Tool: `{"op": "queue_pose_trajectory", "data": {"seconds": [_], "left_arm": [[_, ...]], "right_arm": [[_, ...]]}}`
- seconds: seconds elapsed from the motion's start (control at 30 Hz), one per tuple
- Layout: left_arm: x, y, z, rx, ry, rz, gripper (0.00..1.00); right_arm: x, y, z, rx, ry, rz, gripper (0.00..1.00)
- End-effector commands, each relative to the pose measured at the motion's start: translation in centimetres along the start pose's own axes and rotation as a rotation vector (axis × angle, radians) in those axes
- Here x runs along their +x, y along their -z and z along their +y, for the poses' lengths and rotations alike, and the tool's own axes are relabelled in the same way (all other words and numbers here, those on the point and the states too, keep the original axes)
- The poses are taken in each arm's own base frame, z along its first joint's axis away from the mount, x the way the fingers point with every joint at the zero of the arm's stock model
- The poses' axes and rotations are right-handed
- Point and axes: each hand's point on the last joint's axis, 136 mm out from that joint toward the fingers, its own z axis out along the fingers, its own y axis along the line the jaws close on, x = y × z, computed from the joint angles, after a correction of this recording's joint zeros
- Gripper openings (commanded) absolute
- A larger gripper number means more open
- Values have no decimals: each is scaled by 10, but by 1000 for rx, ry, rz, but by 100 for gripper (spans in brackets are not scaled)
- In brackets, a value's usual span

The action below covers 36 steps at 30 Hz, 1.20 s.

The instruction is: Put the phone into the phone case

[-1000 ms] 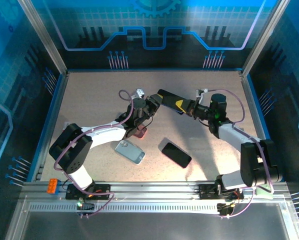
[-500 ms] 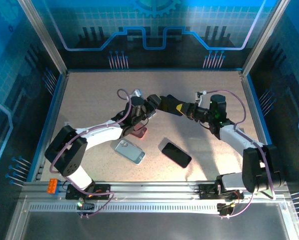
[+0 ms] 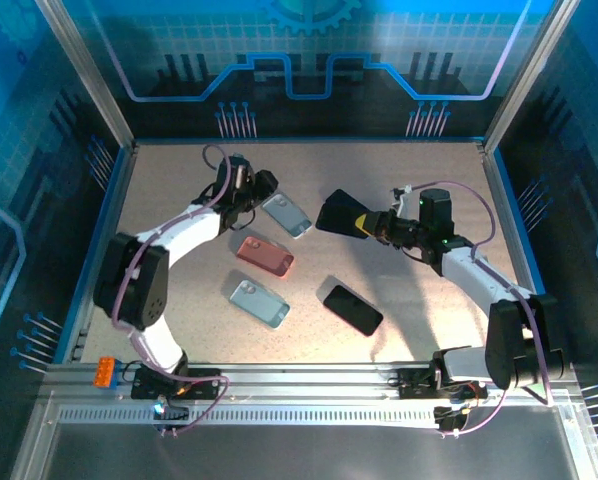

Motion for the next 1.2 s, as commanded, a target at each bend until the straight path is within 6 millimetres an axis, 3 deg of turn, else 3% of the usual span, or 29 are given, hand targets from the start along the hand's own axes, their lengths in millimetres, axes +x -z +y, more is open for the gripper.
{"op": "queue_pose_trajectory", "data": {"seconds": [0.0,0.2,0.4,0.73,1.17], "left_arm": [[12,-24,21,-69,-94,132,48],[1,-67,42,-143,-105,171,47],[1,-92,50,-171,-131,189,46],[13,-105,66,-189,-134,216,45],[26,-98,71,-164,-119,224,44]], "right_arm": [[-13,7,15,-9,72,-14,0],[-12,10,9,38,99,2,0],[-10,5,0,49,86,27,0],[-10,-8,-11,37,48,44,0],[-7,-18,-8,24,47,63,0]]}}
